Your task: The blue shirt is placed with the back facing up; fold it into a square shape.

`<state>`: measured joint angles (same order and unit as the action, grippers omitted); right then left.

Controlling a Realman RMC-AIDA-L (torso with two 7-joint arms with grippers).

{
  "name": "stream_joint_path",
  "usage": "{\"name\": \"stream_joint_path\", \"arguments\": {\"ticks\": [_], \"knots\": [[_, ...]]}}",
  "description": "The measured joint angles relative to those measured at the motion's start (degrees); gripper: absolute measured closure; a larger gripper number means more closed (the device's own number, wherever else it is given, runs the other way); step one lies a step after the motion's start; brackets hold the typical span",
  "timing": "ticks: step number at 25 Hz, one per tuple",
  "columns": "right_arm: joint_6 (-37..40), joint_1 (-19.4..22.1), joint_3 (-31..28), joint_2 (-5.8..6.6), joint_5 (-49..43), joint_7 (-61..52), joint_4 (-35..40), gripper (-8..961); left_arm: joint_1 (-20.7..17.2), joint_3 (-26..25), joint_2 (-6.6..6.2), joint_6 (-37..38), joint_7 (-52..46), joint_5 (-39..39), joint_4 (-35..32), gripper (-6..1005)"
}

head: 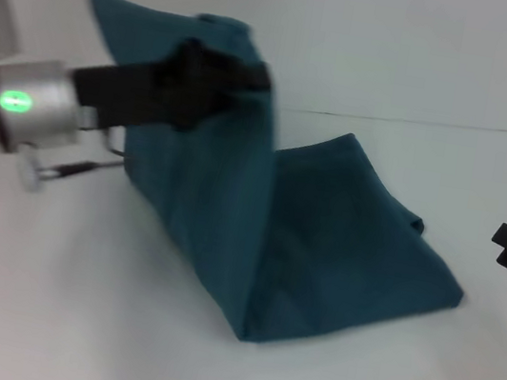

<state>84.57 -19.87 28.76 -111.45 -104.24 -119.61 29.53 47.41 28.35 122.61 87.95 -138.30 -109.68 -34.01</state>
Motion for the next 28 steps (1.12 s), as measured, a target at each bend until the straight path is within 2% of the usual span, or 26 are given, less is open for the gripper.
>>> {"name": "stream_joint_path", "arguments": {"ticks": [2, 4, 9, 16, 23, 28], "knots": [[-0.1, 0.0, 0.1, 0.0, 0.0, 0.0, 0.0, 299, 1.2, 3.1, 1.11, -2.2, 0.6, 0.0, 0.3, 950], [-0.2, 0.0, 0.3, 0.0, 0.0, 0.0, 0.0, 299, 2.4, 7.0, 1.62, -4.8, 1.4, 0.5, 1.8, 942], [-0.3, -0.1, 0.4, 0.01, 0.0, 0.0, -0.2, 298, 5.4, 14.9, 1.77, -11.4, 4.9, 2.9, 8.7, 923], [-1.2, -0.2, 0.8, 0.16, -0.5, 0.0, -0.8, 298, 7.3, 16.4, 2.0, -14.9, 11.5, 5.8, 15.4, 895], [-1.9, -0.3, 0.8, 0.27, -0.8, -0.2, -0.8, 299, 7.2, 16.8, 1.9, -13.1, 14.4, 8.5, 15.2, 868], [-2.1, -0.4, 0.8, 0.27, -0.8, -0.3, -0.8, 299, 7.9, 17.4, 1.87, -10.7, 15.8, 8.9, 15.1, 768]]}}
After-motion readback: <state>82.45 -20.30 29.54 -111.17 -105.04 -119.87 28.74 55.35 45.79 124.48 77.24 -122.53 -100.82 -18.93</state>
